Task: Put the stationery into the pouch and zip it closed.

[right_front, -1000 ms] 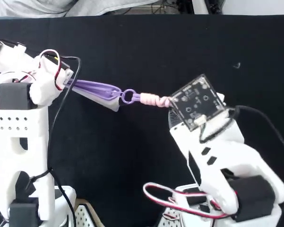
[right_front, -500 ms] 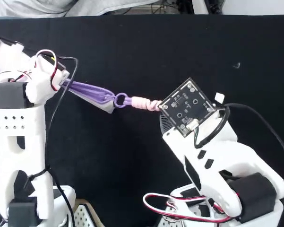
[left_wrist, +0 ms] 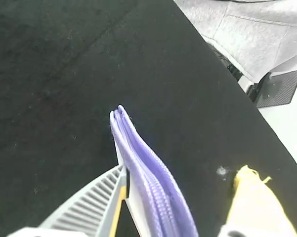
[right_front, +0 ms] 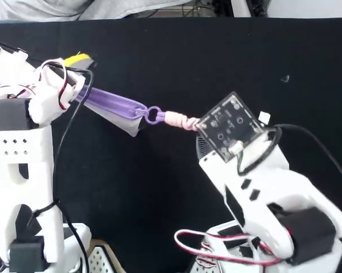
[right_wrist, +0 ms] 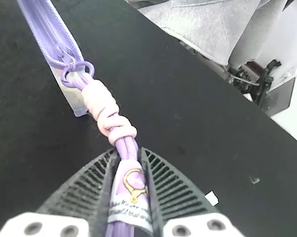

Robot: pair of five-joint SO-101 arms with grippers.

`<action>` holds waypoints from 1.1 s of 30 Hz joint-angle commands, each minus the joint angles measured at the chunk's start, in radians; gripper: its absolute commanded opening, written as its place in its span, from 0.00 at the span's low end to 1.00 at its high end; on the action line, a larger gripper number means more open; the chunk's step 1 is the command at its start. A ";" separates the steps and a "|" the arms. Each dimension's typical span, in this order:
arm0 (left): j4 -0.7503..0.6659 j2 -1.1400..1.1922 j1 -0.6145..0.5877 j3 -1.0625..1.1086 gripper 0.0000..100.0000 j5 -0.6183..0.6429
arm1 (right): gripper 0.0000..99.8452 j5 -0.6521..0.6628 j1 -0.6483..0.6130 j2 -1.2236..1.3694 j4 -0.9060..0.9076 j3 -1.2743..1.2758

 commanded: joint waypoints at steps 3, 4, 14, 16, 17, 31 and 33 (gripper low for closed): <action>0.018 -0.025 -0.047 -0.153 0.35 -0.006 | 0.01 -0.002 -0.002 0.108 -0.071 0.018; 0.034 -0.025 -0.058 -0.183 0.35 -0.006 | 0.01 -0.002 -0.002 0.114 -0.081 0.027; 0.161 -0.025 -0.226 -0.444 0.35 -0.009 | 0.01 0.000 -0.002 0.127 -0.120 0.096; 0.190 -0.025 -0.259 -0.478 0.35 -0.009 | 0.01 0.003 -0.002 0.125 -0.123 0.153; 0.199 -0.025 -0.272 -0.487 0.35 -0.009 | 0.01 0.006 -0.002 0.125 -0.123 0.186; 0.212 -0.025 -0.329 -0.495 0.35 -0.009 | 0.01 0.000 0.049 0.168 -0.546 0.590; 0.235 -0.025 -0.329 -0.498 0.35 -0.009 | 0.01 0.000 0.054 0.237 -0.597 0.605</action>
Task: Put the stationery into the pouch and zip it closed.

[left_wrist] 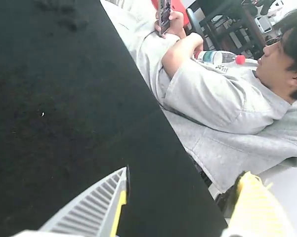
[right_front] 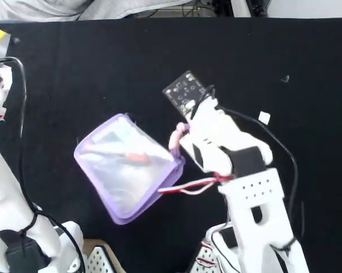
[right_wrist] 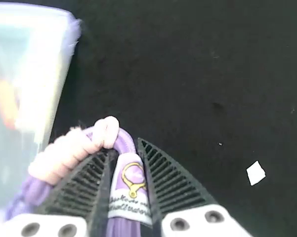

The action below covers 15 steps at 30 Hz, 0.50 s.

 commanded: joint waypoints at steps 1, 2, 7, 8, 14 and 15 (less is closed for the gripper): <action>0.041 -0.020 -0.001 -0.038 0.35 -0.008 | 0.01 -0.003 0.014 0.111 -0.109 0.004; 0.058 -0.020 0.001 -0.036 0.35 -0.008 | 0.01 -0.005 0.014 0.156 -0.130 0.002; 0.075 -0.020 0.002 -0.027 0.35 -0.006 | 0.01 -0.063 0.014 0.331 -0.269 -0.001; 0.075 -0.020 0.002 -0.022 0.35 -0.006 | 0.01 -0.064 0.014 0.351 -0.284 -0.001; 0.075 -0.020 0.036 0.064 0.35 -0.008 | 0.23 -0.106 0.014 0.398 -0.313 0.001; 0.074 -0.020 0.047 0.082 0.35 -0.012 | 0.27 -0.092 0.014 0.398 -0.311 0.002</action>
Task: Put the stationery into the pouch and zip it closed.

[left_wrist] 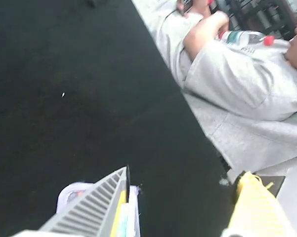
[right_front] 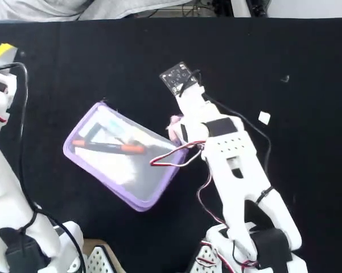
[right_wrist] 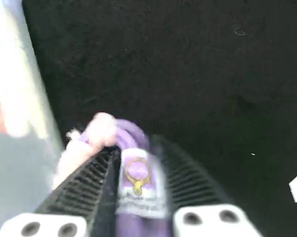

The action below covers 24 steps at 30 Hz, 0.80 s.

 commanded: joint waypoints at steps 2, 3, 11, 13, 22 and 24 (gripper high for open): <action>0.000 -0.020 0.061 0.061 0.34 -0.063 | 0.34 0.017 0.006 -0.002 -0.023 -0.005; 0.000 -0.020 0.076 0.074 0.34 -0.086 | 0.35 0.015 0.006 -0.002 -0.023 -0.007; -0.002 -0.020 0.104 0.085 0.34 -0.104 | 0.37 0.015 0.000 -0.005 0.126 -0.185; -0.002 -0.020 0.104 0.085 0.34 -0.106 | 0.37 0.018 -0.002 -0.005 0.218 -0.289; 0.003 -0.020 0.105 0.085 0.34 -0.109 | 0.37 0.025 -0.043 -0.157 0.540 -0.680; 0.002 -0.020 0.105 0.084 0.34 -0.109 | 0.37 0.025 -0.040 -0.194 0.543 -0.687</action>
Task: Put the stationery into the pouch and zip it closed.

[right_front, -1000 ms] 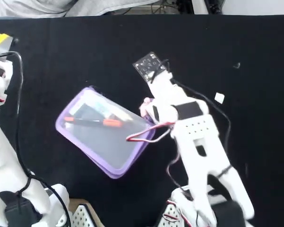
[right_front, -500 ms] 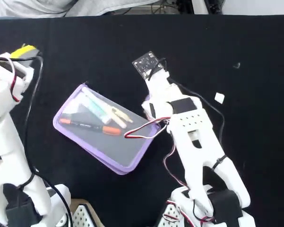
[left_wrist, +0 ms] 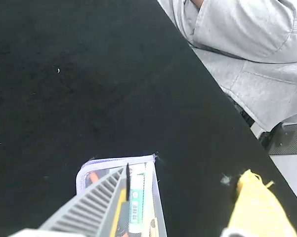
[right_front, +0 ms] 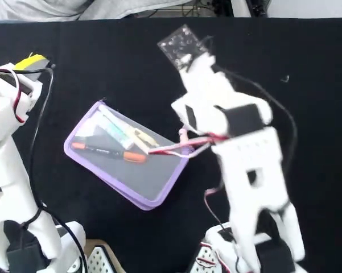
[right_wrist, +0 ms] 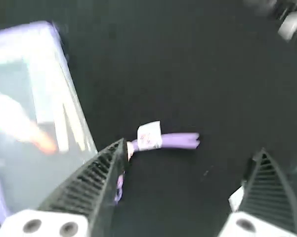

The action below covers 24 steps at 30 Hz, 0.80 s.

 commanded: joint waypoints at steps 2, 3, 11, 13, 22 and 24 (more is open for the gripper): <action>0.005 -0.020 0.012 0.001 0.32 -0.009 | 0.36 0.000 -0.008 -0.093 0.020 -0.058; 0.005 -0.020 0.012 0.002 0.28 -0.011 | 0.36 -0.002 -0.008 -0.101 0.018 -0.041; 0.005 -0.021 0.153 0.120 0.06 -0.235 | 0.36 -0.120 -0.006 -0.262 -0.034 0.058; 0.005 -0.041 0.168 0.160 0.04 -0.213 | 0.36 -0.137 -0.006 -0.321 -0.061 0.076; -0.014 -0.370 0.337 0.452 0.03 -0.215 | 0.19 -0.137 -0.006 -0.535 -0.092 0.240; -0.077 -0.473 0.346 0.549 0.03 -0.215 | 0.13 -0.135 -0.006 -0.585 -0.115 0.294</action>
